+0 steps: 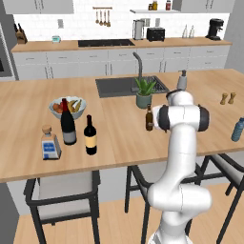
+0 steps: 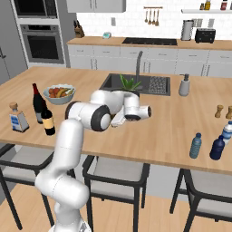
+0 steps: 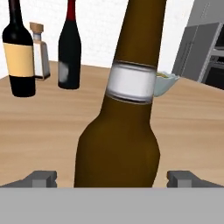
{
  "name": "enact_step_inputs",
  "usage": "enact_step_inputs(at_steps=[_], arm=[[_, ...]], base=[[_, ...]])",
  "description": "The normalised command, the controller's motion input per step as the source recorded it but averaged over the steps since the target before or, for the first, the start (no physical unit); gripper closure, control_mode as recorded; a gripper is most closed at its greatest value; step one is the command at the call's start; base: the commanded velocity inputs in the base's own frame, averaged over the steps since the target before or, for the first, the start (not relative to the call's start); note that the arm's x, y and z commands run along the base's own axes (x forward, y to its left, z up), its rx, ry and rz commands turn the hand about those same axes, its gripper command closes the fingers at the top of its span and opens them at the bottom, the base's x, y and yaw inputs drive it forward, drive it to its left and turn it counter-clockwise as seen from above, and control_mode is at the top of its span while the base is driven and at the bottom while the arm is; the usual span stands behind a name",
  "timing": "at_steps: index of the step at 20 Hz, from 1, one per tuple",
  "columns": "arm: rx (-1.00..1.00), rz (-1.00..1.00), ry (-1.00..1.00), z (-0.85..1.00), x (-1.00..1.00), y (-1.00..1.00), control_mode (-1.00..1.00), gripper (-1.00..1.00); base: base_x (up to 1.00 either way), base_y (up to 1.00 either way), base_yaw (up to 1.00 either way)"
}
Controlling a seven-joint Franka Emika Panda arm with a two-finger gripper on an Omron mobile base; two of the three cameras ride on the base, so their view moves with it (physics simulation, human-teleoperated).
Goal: Move the plastic bottles in the middle to the plastics group, and the glass bottles in the middle to the glass group.
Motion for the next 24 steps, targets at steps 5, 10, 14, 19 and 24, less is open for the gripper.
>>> enact_step_inputs(at_steps=[5,10,14,19,24], arm=[[0.00,0.00,0.01,0.00,-0.08,0.11,-1.00,1.00],[0.05,0.00,0.00,0.18,-0.41,0.30,-1.00,1.00],[0.12,0.00,0.00,0.12,-0.49,0.65,-1.00,1.00],[0.12,0.00,0.00,0.00,-0.50,0.81,-1.00,1.00],[0.11,0.00,0.01,0.05,-0.39,0.65,-1.00,1.00]], base=[[0.00,0.00,0.00],[0.00,0.00,0.00],[0.00,0.00,0.00],[0.00,0.00,0.00],[0.00,0.00,0.00]])
